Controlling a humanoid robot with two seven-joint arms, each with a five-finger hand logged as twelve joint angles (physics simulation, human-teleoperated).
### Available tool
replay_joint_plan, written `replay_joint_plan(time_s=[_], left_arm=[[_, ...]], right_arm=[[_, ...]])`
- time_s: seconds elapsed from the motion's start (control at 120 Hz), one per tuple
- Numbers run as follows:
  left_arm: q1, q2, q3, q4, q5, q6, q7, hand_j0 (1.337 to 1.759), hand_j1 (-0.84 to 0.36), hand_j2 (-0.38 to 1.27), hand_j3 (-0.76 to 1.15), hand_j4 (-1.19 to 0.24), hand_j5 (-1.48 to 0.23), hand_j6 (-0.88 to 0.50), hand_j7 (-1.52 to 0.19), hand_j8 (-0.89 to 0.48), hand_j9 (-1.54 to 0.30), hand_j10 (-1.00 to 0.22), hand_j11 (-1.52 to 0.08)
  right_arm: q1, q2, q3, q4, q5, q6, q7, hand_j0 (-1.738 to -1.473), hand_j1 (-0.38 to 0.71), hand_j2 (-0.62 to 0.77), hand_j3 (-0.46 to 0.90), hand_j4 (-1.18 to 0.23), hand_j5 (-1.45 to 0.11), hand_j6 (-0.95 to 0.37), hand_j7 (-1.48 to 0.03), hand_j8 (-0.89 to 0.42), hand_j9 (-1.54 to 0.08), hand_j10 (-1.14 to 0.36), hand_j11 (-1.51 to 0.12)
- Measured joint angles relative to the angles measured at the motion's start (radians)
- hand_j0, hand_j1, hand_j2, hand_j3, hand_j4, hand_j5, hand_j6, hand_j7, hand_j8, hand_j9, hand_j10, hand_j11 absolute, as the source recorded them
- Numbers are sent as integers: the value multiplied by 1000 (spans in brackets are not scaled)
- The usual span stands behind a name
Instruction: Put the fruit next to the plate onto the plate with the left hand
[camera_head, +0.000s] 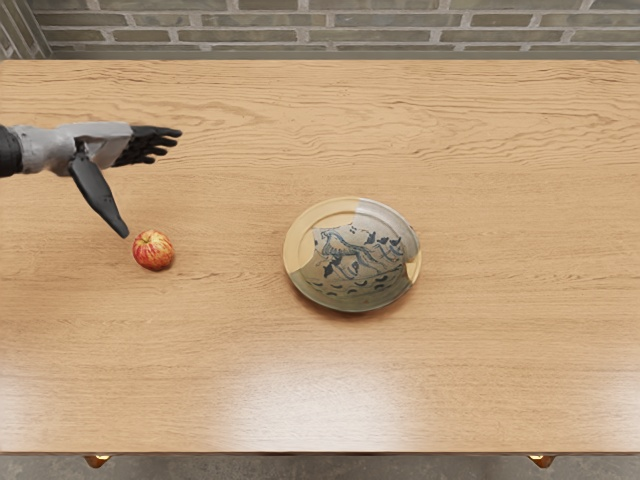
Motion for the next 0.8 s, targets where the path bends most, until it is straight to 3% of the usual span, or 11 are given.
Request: replay_joint_plan(time_s=[0.133,0.167,0.267,0.367,0.55,0.65,0.8], left_arm=[[0,-3,0,-1,8,0,7,1658,349,2,0,-4,-1,-4,0,-4,0,-3,0],[-2,-6,0,-2,10,0,24,1658,349,2,0,-4,-1,-4,0,-4,0,-3,0],[-29,-8,-5,-25,7,0,195,1658,349,2,0,-4,-1,-5,0,-4,0,-3,0],[-96,-3,-10,-44,-3,0,328,1658,349,1,0,-4,-1,-4,0,-4,0,-3,0],[-126,-61,-18,-60,-9,0,595,1658,349,1,0,-3,-1,-4,0,-4,0,-3,0],[-133,-80,-55,-78,-9,0,666,1658,349,1,0,-4,-1,-5,0,-4,0,-3,0],[-101,-67,-94,-244,93,0,699,1658,349,0,0,-3,0,-4,0,-4,0,-3,0]], right_arm=[[1,0,0,0,0,0,0,-1658,-333,-3,0,-13,-17,-13,-17,-13,-17,-13,-17],[1,0,1,0,0,0,0,-1658,-333,-3,0,-13,-17,-13,-17,-13,-17,-13,-17],[4,0,1,1,0,0,0,-1658,-333,-3,0,-13,-17,-13,-17,-13,-17,-13,-17],[6,0,1,1,0,0,0,-1658,-333,-3,0,-13,-17,-13,-17,-13,-17,-13,-17],[8,0,1,2,0,1,0,-1658,-333,-3,0,-13,-17,-13,-17,-13,-17,-13,-17],[9,0,1,3,0,1,0,-1658,-333,-3,0,-13,-17,-13,-17,-13,-17,-13,-17],[8,0,0,2,0,1,0,-1658,-333,-3,0,-13,-17,-13,-17,-13,-17,-13,-17]])
